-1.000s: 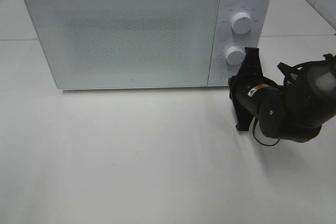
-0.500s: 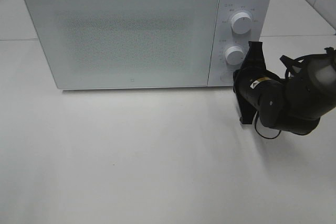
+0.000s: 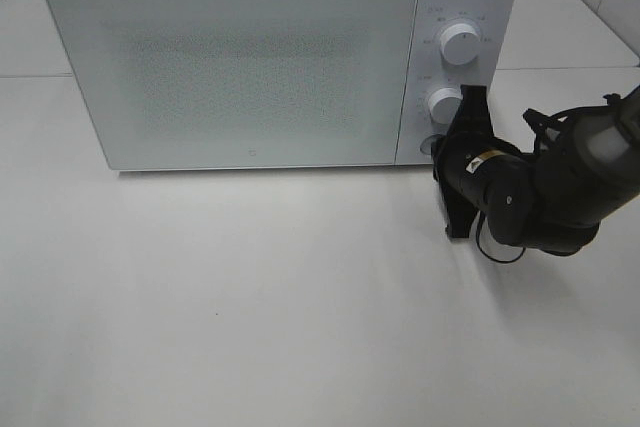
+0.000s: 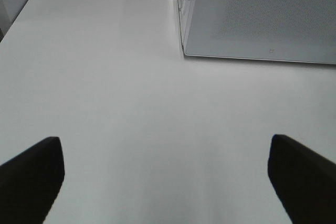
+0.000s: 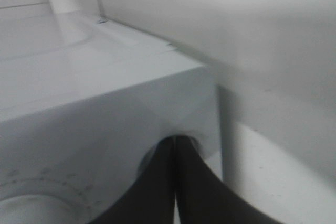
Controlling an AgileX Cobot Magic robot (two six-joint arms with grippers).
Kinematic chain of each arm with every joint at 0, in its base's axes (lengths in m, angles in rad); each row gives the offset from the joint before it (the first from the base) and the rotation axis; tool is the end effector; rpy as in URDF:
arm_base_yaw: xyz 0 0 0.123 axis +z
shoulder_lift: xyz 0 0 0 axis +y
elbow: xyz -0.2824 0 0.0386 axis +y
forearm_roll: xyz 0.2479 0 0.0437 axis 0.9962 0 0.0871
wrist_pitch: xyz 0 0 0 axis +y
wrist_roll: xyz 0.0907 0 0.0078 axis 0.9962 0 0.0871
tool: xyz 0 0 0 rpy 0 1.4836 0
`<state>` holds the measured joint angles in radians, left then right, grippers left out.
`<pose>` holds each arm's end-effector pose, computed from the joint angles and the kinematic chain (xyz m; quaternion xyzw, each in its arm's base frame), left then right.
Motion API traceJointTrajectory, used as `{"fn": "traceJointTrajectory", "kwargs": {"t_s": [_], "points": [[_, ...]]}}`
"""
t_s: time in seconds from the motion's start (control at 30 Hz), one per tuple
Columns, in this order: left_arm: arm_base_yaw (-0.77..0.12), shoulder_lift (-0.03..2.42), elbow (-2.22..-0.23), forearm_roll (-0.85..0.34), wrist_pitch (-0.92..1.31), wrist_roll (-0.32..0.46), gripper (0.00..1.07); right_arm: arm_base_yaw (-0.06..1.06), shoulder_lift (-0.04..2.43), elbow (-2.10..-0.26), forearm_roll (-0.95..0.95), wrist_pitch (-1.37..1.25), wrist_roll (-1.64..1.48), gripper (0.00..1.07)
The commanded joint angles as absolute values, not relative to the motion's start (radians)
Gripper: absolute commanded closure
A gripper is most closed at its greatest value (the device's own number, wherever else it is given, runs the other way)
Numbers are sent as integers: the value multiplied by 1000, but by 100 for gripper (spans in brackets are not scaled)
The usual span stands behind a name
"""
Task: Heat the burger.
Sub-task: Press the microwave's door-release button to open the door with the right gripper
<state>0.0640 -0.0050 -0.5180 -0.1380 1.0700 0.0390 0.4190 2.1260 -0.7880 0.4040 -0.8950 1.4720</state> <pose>-0.0078 -0.0115 0.2820 -0.0068 0.8476 -0.0417 0.5290 0.3413 0.1215 0.0779 0.5705 0.5988 0.4201 0.3734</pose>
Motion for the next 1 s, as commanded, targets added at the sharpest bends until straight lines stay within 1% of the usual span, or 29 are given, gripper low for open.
{"fn": "traceJointTrajectory", "kwargs": {"t_s": [0.03, 0.23, 0.37, 0.6, 0.83, 1.0], "points": [[66, -17, -514, -143, 1068, 38, 9, 412, 2115, -813, 381, -991, 1482, 104], [66, -17, -514, -143, 1068, 38, 9, 412, 2115, -813, 392, -1011, 1474, 104], [66, -17, -514, -143, 1068, 38, 9, 412, 2115, -813, 443, -1033, 1452, 104], [66, -17, -514, -143, 1068, 38, 9, 412, 2115, -814, 466, -1081, 1445, 103], [66, -17, -514, -143, 1068, 38, 9, 409, 2115, -851, 510, -1125, 1406, 103], [66, -17, -514, -143, 1068, 38, 9, 402, 2115, -906, 553, -1200, 1338, 107]]}}
